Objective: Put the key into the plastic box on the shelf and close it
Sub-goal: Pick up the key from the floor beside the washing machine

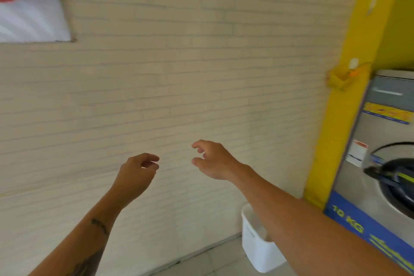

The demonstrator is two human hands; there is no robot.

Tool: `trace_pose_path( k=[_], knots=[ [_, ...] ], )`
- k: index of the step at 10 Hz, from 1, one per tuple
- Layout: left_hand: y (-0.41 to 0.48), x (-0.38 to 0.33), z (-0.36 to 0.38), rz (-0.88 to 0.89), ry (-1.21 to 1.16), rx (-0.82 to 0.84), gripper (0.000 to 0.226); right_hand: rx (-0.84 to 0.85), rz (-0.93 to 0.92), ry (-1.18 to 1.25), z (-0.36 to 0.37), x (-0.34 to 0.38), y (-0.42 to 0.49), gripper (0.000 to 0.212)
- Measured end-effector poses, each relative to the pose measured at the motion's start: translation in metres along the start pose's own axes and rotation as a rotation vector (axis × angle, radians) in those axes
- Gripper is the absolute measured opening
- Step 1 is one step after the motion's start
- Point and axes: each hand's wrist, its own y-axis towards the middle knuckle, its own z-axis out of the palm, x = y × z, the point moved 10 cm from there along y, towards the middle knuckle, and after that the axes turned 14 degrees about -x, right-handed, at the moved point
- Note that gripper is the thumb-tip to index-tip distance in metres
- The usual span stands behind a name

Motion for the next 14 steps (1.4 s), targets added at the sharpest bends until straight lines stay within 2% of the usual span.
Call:
trace_pose_path(
  k=[3, 4, 6, 9, 11, 13, 14],
  knots=[
    [0.008, -0.068, 0.234, 0.018, -0.063, 0.358, 0.030, -0.095, 0.321, -0.065, -0.098, -0.200, 0.009, 0.051],
    [0.009, -0.092, 0.331, 0.017, -0.105, 0.502, 0.033, -0.143, 0.463, -0.103, -0.132, -0.282, 0.010, 0.049],
    [-0.001, -0.135, 0.495, 0.050, -0.156, 0.755, 0.028, -0.237, 0.676, -0.148, -0.188, -0.402, 0.015, 0.048],
    [-0.019, -0.168, 0.671, 0.158, -0.041, 1.035, 0.029, -0.272, 0.864, -0.269, -0.238, -0.534, -0.003, 0.045],
    [-0.058, -0.169, 0.767, 0.115, 0.082, 1.088, 0.032, -0.205, 0.957, -0.293, -0.244, -0.644, -0.021, 0.042],
    [-0.105, -0.152, 0.854, 0.054, 0.182, 1.067, 0.034, -0.032, 0.992, -0.281, -0.227, -0.764, -0.037, 0.068],
    [-0.147, -0.118, 0.921, 0.043, 0.242, 1.080, 0.035, 0.024, 0.953, -0.361, -0.201, -0.842, -0.048, 0.066]
  ],
)
